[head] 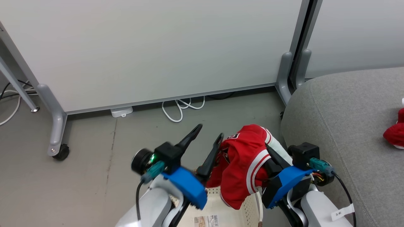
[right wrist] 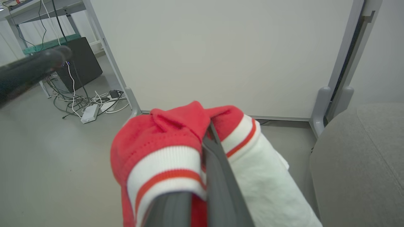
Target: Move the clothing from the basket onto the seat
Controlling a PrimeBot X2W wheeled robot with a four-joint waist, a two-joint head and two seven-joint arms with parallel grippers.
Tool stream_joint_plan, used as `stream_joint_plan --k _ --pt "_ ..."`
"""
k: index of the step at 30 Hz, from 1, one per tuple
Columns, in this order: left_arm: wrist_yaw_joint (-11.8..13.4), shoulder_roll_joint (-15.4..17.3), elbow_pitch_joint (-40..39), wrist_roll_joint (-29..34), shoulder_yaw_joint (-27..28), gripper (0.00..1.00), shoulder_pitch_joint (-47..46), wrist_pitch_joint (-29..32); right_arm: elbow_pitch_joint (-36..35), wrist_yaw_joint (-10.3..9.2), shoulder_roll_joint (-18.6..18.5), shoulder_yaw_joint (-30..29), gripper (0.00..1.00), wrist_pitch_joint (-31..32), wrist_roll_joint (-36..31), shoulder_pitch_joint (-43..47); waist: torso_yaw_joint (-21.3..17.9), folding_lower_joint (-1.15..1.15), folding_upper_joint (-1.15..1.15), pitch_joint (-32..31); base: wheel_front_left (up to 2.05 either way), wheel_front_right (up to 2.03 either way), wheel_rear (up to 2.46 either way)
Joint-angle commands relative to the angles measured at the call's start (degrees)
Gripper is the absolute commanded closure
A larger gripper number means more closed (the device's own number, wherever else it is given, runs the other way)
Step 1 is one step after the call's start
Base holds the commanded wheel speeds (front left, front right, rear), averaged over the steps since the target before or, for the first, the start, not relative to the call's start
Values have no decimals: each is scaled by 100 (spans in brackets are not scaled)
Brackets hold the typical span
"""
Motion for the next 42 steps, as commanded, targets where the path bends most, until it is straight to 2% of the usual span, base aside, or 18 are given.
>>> stream_joint_plan --k 1,8,18,26,30,42 --pt "-23 109 -224 239 283 0 340 -25 -90 1 -7 -42 100 5 -52 74 6 0 0 5 0 0 0" --pt "-48 300 -834 1101 1091 0 1215 -25 -274 2 -10 -229 100 55 -115 211 77 0 0 12 0 0 0" --pt "-184 182 -1005 1518 1649 0 1786 -26 -439 2 -8 -306 100 144 -128 312 98 0 0 -14 0 0 0" --pt "-247 58 -1034 1654 1905 0 2008 -26 -525 2 -8 -369 100 173 -138 353 -86 0 0 -12 0 0 0" --pt "-257 10 -1044 1690 1964 0 2038 -25 -561 1 -8 -402 100 202 -164 353 -261 0 0 -4 0 0 0" --pt "-253 -45 -1104 1593 1885 0 1966 -26 -670 1 -22 -455 100 271 -199 330 -1414 0 0 75 0 0 0"
